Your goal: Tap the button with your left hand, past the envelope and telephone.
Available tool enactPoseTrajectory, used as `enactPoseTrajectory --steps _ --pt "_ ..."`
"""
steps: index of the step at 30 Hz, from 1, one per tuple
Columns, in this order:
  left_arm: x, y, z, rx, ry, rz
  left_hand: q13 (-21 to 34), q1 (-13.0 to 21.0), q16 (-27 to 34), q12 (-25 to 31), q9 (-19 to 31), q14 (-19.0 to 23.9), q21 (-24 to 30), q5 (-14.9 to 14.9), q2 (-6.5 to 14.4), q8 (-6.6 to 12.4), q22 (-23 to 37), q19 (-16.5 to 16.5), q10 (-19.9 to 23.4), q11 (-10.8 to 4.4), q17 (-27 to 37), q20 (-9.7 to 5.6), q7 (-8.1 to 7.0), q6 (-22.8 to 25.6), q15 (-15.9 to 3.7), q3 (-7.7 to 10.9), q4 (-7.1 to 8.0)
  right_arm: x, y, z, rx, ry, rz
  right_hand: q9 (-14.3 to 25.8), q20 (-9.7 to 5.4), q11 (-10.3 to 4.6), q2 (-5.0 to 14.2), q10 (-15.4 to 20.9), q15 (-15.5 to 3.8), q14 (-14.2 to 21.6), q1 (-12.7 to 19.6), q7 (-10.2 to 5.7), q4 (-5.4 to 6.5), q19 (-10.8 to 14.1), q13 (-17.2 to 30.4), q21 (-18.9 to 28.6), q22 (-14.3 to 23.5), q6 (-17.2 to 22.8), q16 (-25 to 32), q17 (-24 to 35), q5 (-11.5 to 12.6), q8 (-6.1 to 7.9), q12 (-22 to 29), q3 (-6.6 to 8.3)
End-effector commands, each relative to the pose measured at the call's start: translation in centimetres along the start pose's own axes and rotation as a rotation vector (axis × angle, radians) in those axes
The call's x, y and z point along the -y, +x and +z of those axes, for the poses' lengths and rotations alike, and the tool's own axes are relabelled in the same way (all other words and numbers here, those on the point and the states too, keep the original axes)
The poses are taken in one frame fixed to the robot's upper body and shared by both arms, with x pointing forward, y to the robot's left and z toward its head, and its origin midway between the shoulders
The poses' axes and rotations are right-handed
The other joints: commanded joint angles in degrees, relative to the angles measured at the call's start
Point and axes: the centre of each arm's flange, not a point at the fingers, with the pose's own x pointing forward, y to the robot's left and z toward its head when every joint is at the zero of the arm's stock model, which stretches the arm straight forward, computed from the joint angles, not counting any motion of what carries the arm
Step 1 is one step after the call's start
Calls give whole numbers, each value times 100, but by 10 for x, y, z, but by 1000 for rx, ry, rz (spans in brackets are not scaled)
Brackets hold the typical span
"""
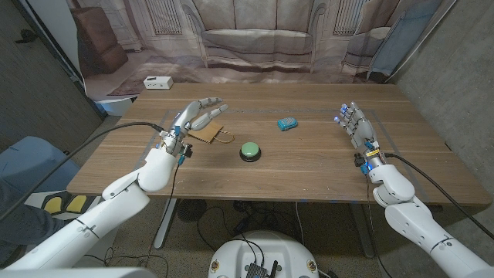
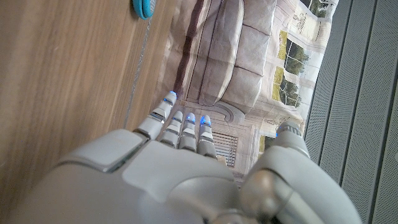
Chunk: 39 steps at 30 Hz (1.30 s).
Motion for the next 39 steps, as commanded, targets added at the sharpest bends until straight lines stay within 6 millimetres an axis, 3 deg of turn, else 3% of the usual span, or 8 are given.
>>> enactPoseTrajectory --steps 1,10,21,30,39 --pt "-6 0 -14 -29 -152 27 12 -41 -20 -33 11 -90 -56 4 7 14 32 -122 -102 20 16 24 26 -90 24 15 -3 0 -2 -1 4 2 -9 20 18 -22 55 36 -11 49 6 -8 -11 49 15 -13 8 50 -16 13 1 16 -22 -21" --pt "-8 -1 -23 -65 -247 24 16 -108 -55 -106 7 -449 -139 6 -12 -24 21 -500 -489 105 20 84 78 -493 132 5 -2 2 -3 0 11 0 -8 20 17 -17 52 36 -16 51 1 -4 -9 50 15 -14 8 53 -16 13 1 16 -23 -28" --pt "-10 -2 -33 -122 -347 3 15 -207 -66 -138 -5 -1015 -159 13 -53 -55 7 -889 -1133 293 22 117 177 -1311 279 -23 -9 3 -3 -1 17 -3 0 20 4 -44 46 73 -38 73 3 -18 -12 85 15 -3 8 60 -10 12 2 19 -10 -35" --pt "-11 -2 -42 -156 -397 -10 8 -287 -83 -144 -13 -1419 -184 18 -87 -36 0 -1201 -1506 311 22 72 182 -1686 346 -57 -2 3 -2 -3 18 -3 9 20 -5 -48 36 77 -41 84 -1 -17 -12 96 15 -2 8 67 -8 11 2 20 -11 -44" --pt "-6 -4 -57 -184 -506 13 4 -322 -65 -129 -16 -1510 -192 21 -100 -18 -2 -1337 -1611 292 22 61 215 -1773 338 -73 2 4 0 -3 11 -14 16 20 -9 -60 27 72 -42 84 -5 -23 -12 99 14 -3 8 72 -10 11 3 22 -16 -53"
